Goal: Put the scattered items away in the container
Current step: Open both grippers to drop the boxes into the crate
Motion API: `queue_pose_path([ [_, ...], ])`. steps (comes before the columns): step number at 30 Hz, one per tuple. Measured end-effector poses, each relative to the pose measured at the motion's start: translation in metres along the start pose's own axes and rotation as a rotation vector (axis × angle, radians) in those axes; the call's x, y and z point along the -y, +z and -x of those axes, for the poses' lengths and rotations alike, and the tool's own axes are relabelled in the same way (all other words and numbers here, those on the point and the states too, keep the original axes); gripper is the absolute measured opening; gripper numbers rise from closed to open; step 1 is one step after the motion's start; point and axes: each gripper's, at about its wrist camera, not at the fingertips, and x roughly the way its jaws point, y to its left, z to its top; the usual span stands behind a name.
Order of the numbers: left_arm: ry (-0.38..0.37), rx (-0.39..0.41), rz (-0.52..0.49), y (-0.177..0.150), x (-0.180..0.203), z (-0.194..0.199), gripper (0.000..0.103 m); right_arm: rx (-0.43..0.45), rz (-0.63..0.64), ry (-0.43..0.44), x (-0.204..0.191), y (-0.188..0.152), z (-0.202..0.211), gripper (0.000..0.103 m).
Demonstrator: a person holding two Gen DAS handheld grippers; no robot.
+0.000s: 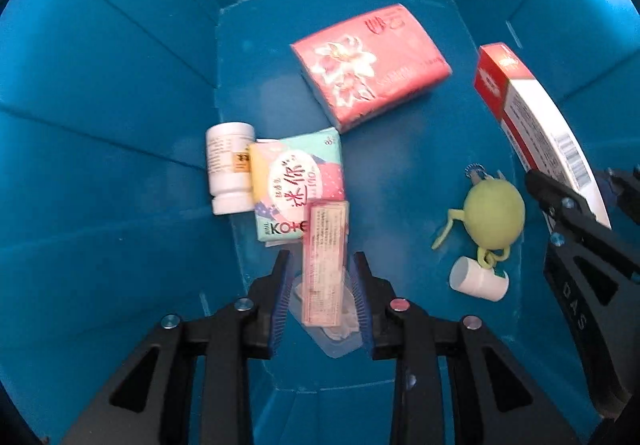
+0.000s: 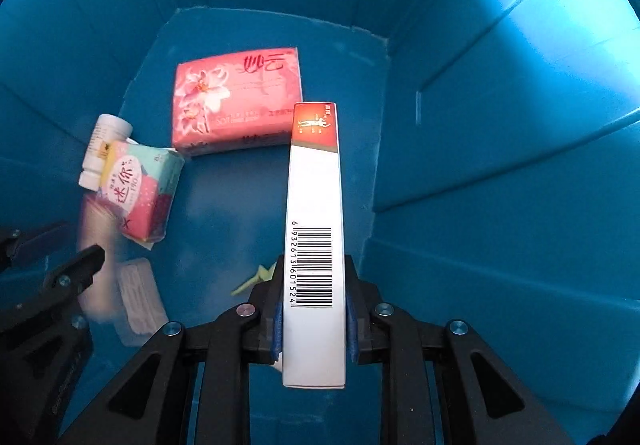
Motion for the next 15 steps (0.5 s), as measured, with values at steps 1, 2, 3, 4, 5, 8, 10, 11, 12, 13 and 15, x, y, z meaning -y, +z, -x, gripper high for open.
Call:
queue_pose_path([
  [1, 0.002, 0.003, -0.004, -0.0003, 0.001, 0.0005, 0.053, 0.003, 0.001, -0.002, -0.0003, -0.0004, -0.0002, 0.023],
  [2, 0.006, 0.007, -0.005, -0.0004, 0.0014, 0.0012, 0.057, 0.004, 0.0, 0.0, -0.0004, -0.0009, -0.0001, 0.023],
  [3, 0.009, 0.011, -0.005, -0.0004, 0.0016, 0.002, 0.06, 0.002, -0.001, 0.002, -0.0002, -0.0005, 0.0003, 0.023],
  [4, 0.01, 0.012, -0.003, -0.0003, 0.0015, 0.0026, 0.06, 0.0, -0.003, 0.002, 0.0002, -0.0007, 0.0005, 0.023],
  [5, 0.01, 0.011, -0.002, -0.0001, 0.0011, 0.0028, 0.06, -0.002, -0.003, 0.0, 0.0007, -0.0011, 0.0008, 0.023],
  [8, 0.018, 0.008, 0.0, 0.0005, 0.0005, 0.0026, 0.06, -0.002, -0.011, 0.001, 0.0002, 0.0, 0.0022, 0.024],
  [10, 0.02, 0.008, -0.001, 0.0006, 0.0006, 0.0032, 0.06, 0.003, -0.017, 0.005, 0.0013, 0.0006, 0.0039, 0.026],
  [11, 0.02, 0.009, -0.001, 0.0004, 0.0005, 0.0033, 0.06, 0.006, -0.02, 0.009, 0.0013, 0.001, 0.005, 0.029],
  [12, 0.021, 0.011, -0.002, 0.0005, 0.0005, 0.0034, 0.06, 0.007, -0.025, 0.015, 0.0016, 0.001, 0.0061, 0.036],
  [13, 0.022, 0.012, -0.002, 0.0008, 0.0005, 0.0037, 0.06, 0.007, -0.031, 0.022, 0.002, 0.0011, 0.0069, 0.05],
  [15, 0.025, 0.013, 0.0, 0.0013, -0.0001, 0.0041, 0.06, 0.004, -0.036, 0.023, 0.0052, 0.0027, 0.0044, 0.067],
])
